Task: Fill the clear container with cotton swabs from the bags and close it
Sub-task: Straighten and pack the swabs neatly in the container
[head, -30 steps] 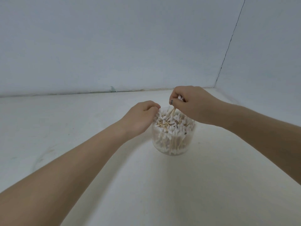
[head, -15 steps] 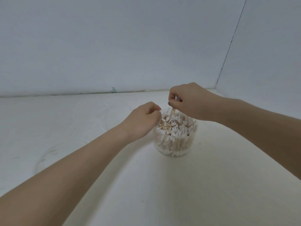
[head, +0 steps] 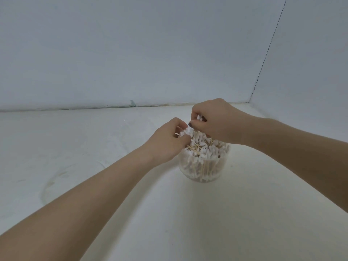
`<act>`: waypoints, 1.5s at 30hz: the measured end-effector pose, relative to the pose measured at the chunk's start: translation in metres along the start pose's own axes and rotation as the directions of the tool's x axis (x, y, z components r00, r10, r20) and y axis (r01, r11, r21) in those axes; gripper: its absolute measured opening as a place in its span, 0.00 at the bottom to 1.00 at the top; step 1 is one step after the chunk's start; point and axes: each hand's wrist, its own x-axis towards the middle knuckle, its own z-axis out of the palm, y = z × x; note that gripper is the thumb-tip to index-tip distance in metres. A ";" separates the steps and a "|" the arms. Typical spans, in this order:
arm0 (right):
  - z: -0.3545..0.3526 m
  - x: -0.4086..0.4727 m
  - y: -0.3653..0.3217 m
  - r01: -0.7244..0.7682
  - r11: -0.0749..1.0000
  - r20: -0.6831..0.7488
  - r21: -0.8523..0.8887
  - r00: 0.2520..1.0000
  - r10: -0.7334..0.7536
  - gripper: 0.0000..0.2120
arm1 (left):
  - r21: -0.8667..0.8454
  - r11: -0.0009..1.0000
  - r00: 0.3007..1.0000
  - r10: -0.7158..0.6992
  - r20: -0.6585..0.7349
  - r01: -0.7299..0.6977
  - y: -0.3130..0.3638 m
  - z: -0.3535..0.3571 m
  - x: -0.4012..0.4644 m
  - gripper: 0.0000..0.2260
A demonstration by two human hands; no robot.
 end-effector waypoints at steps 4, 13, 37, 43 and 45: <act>0.007 0.000 0.001 0.001 1.000 0.006 -0.007 1.000 -0.001 0.07 | -0.018 1.000 1.000 -0.014 0.003 0.014 0.004 0.004 -0.003 0.09; 0.021 -0.010 0.002 -0.085 0.989 0.000 0.117 0.996 0.086 0.20 | -0.083 0.993 0.996 -0.086 0.036 0.089 0.007 0.002 -0.003 0.11; 0.053 -0.039 0.031 -0.260 0.442 0.023 0.858 0.881 0.473 0.25 | -0.195 0.966 0.985 -0.165 0.051 0.171 0.015 0.026 -0.003 0.16; 0.054 -0.040 0.030 -0.272 0.353 0.062 0.895 0.860 0.507 0.18 | -0.336 0.904 0.964 -0.237 0.124 0.265 0.019 0.024 0.000 0.20; 0.053 -0.040 0.029 -0.266 0.349 0.056 0.899 0.858 0.511 0.14 | -0.287 0.931 0.973 -0.207 0.100 0.227 0.018 0.025 0.000 0.14</act>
